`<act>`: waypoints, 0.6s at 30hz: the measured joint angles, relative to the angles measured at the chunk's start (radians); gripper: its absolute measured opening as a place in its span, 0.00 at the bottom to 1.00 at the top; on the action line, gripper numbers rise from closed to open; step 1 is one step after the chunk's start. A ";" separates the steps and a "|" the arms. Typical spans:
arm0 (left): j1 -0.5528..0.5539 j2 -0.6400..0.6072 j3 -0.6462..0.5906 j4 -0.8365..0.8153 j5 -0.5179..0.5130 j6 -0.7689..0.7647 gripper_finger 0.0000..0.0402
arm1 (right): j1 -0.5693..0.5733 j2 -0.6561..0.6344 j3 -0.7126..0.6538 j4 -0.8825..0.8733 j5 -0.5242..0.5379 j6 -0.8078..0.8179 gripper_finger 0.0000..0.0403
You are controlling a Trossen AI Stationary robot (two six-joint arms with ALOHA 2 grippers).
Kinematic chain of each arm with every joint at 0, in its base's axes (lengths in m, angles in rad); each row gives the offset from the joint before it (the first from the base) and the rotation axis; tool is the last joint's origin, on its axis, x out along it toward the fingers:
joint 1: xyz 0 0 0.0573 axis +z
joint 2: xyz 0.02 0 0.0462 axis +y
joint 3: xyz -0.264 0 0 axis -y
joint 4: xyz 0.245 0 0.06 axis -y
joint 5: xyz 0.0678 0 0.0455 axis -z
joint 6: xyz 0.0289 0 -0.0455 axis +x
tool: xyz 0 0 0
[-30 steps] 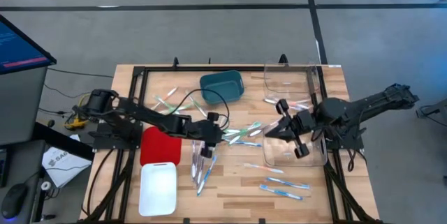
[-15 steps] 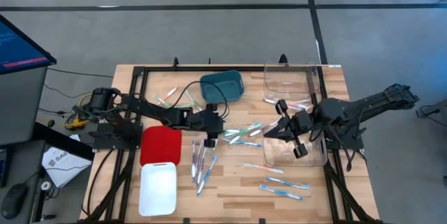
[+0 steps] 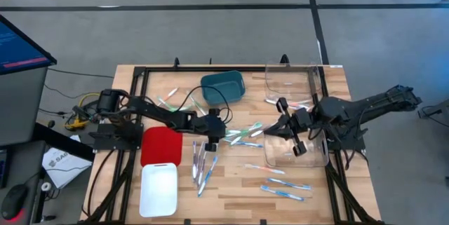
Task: Pick & Place Toothbrushes
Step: Put the green toothbrush into the white bin
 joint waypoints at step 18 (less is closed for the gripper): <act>0.046 0.037 0.000 0.042 0.062 -0.028 0.45 | -0.013 0.000 0.000 -0.003 0.000 0.000 0.00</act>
